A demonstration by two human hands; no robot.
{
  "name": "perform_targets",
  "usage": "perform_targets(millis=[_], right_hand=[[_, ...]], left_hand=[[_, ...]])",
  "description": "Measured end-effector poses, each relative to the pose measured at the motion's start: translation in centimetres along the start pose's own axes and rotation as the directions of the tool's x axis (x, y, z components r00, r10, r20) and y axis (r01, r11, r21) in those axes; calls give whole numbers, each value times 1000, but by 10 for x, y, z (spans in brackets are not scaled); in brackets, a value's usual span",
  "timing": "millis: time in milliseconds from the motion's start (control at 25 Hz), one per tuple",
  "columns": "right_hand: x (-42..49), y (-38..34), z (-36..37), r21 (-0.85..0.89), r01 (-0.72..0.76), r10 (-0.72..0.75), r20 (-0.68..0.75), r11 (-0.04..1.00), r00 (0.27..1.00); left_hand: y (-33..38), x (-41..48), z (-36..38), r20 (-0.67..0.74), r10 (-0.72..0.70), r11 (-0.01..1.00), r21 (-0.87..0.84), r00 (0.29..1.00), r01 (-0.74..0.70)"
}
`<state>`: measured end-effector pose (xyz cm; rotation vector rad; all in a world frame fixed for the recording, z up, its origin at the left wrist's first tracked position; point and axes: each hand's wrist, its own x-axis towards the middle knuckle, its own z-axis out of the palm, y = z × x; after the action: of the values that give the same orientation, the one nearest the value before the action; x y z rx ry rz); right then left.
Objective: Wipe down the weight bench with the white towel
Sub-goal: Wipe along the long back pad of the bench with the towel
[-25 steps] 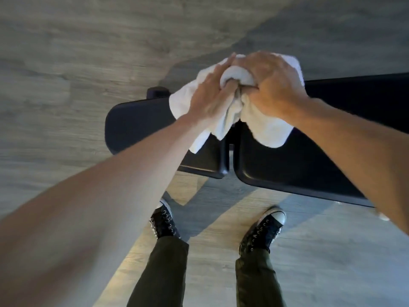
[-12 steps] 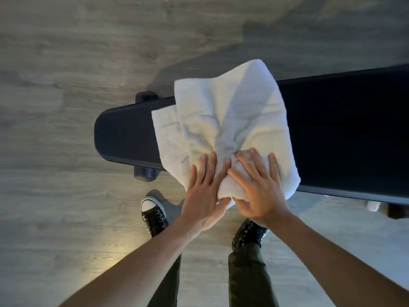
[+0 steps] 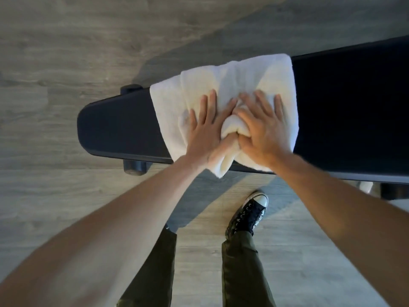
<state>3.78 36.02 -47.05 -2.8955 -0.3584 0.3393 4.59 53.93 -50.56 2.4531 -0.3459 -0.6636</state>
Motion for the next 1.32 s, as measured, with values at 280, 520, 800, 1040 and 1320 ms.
perform_targets(millis=[280, 520, 800, 1040, 1320], right_hand=[[-73, -7, 6, 66, 31, -36, 83, 997, 996], [57, 27, -23, 41, -2, 0, 55, 999, 998], [-22, 27, -22, 118, -19, 11, 65, 993, 998], [-111, 30, -19, 214, -57, 19, 177, 975, 984], [22, 111, -64, 37, -81, 77, 102, 996, 992]], left_hand=[[8, -62, 30, 33, 80, 987, 137, 996, -84], [6, 55, -26, -26, -73, 997, 3, 997, 73], [36, -16, 18, -40, -7, 997, 74, 999, 10], [66, -71, 46, 91, 27, 984, 172, 996, -43], [103, 88, -4, 20, -36, 998, 43, 999, 35]])
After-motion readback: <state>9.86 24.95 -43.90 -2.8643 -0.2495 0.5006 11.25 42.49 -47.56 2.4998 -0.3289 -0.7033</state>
